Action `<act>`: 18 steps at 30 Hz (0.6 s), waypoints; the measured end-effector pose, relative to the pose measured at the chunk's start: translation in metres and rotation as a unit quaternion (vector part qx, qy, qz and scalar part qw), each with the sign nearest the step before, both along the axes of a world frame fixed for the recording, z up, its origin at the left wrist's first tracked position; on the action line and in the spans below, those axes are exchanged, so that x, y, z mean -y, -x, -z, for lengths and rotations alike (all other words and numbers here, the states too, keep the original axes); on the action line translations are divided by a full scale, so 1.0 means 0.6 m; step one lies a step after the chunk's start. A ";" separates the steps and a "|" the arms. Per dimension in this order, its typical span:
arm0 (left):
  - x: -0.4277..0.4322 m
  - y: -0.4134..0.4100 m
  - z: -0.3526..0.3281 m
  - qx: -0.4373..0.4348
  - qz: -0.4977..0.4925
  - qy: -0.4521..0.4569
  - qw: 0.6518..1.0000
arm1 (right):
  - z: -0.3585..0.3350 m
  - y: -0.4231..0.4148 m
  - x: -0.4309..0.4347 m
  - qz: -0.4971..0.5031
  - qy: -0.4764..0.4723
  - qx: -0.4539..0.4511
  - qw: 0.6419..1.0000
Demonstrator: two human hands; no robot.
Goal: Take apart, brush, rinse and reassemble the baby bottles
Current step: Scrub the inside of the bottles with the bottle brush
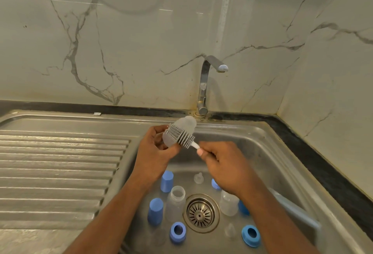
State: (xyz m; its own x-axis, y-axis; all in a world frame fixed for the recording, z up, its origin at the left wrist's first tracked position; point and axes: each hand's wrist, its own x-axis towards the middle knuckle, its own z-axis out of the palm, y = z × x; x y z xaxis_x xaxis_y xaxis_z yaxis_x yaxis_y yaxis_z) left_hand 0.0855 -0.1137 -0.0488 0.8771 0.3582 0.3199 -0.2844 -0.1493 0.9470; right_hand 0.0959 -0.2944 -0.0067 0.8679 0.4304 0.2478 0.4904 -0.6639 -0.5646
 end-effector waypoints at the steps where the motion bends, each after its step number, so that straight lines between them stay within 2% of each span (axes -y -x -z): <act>1: 0.001 0.001 -0.002 0.000 0.002 0.003 1.000 | -0.001 -0.004 0.000 0.018 0.001 0.009 1.000; 6: 0.017 -0.002 0.000 -0.024 0.027 0.055 0.998 | 0.002 -0.026 0.012 0.141 0.011 0.045 0.989; 9: 0.021 -0.005 -0.001 -0.031 0.023 0.113 0.993 | 0.003 -0.021 0.012 0.130 0.000 0.055 0.990; 12: 0.015 -0.002 -0.005 -0.027 0.022 0.218 0.975 | 0.000 -0.004 0.005 0.033 -0.022 0.013 0.999; 14: 0.013 -0.001 -0.008 -0.025 0.033 0.250 0.967 | 0.001 0.004 0.000 0.006 -0.021 0.005 1.000; 18: 0.024 -0.001 -0.010 -0.032 0.057 0.277 0.959 | 0.002 -0.021 0.009 0.121 -0.014 0.041 0.992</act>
